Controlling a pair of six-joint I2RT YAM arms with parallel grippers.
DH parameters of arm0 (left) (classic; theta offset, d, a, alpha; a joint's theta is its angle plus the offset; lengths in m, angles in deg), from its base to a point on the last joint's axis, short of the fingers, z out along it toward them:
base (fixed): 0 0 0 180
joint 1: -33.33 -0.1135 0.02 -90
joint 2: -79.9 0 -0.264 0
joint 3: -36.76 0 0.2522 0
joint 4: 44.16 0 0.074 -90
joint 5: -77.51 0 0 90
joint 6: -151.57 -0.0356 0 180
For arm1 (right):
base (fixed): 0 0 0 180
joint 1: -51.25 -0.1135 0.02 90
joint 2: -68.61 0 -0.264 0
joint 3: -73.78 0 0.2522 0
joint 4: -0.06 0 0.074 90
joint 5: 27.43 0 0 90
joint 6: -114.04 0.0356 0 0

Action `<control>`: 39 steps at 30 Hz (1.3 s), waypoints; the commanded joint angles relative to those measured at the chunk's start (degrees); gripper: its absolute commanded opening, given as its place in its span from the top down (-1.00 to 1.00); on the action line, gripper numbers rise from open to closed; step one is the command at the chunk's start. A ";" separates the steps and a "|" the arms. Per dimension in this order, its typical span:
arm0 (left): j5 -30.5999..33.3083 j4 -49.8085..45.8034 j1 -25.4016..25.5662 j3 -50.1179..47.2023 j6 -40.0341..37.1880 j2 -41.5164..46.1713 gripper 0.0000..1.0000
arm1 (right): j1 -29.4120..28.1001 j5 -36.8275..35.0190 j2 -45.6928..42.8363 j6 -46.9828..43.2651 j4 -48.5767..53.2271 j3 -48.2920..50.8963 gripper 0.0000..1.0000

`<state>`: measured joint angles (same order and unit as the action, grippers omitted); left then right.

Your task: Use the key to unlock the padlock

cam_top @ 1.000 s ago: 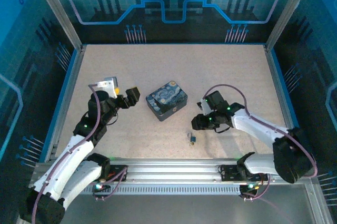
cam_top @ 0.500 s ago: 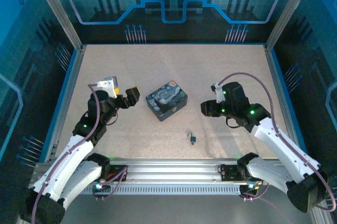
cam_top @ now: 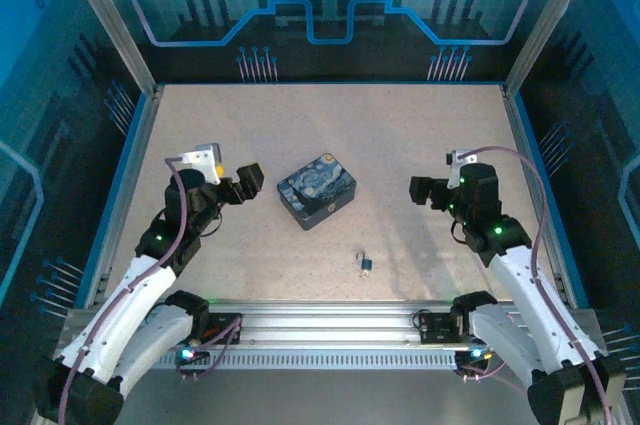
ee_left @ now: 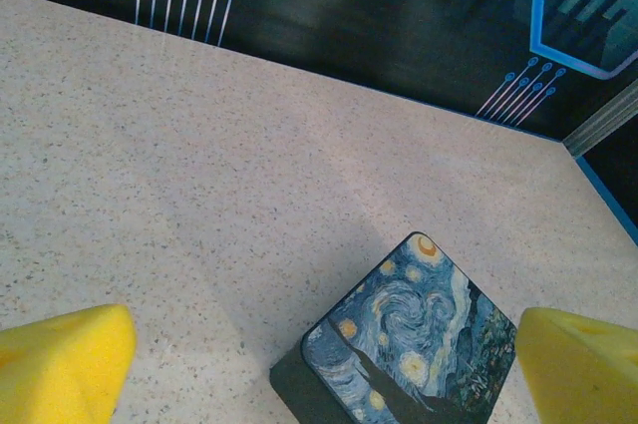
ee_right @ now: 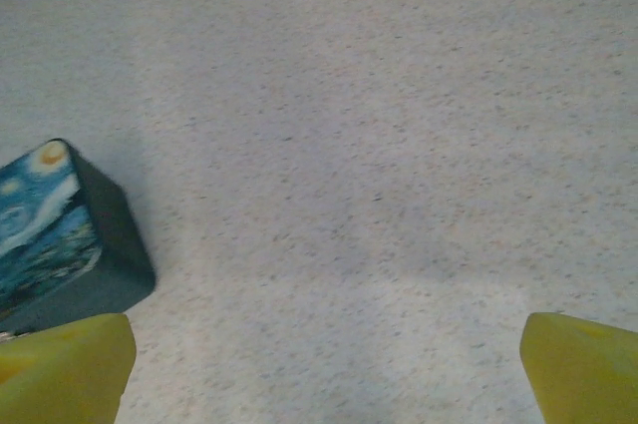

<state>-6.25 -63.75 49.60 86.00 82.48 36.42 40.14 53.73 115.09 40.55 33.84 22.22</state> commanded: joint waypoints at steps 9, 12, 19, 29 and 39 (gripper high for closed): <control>1.25 -1.75 -0.54 1.87 -0.44 0.32 -0.98 | 4.51 -7.73 6.07 -7.17 -26.45 15.86 -1.00; 1.41 -1.81 -0.54 1.81 -0.43 0.24 -0.98 | 4.92 -7.37 9.35 -7.93 -31.57 17.12 -1.00; 1.58 -0.62 -0.54 0.99 -0.01 -0.25 -0.98 | 5.04 -4.20 18.14 -8.56 -44.41 18.04 -1.00; 2.68 -1.60 -0.56 2.48 -1.09 -1.95 -0.98 | 5.33 1.13 28.23 -16.77 -58.75 16.45 -1.00; 11.85 4.21 -0.80 -1.38 -6.34 -3.89 -0.98 | 7.99 2.77 39.79 -15.80 -69.19 15.78 -1.00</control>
<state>0.49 -63.64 49.54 85.92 79.53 32.86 47.09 55.96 152.16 25.06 -31.84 39.64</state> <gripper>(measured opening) 0.990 0.998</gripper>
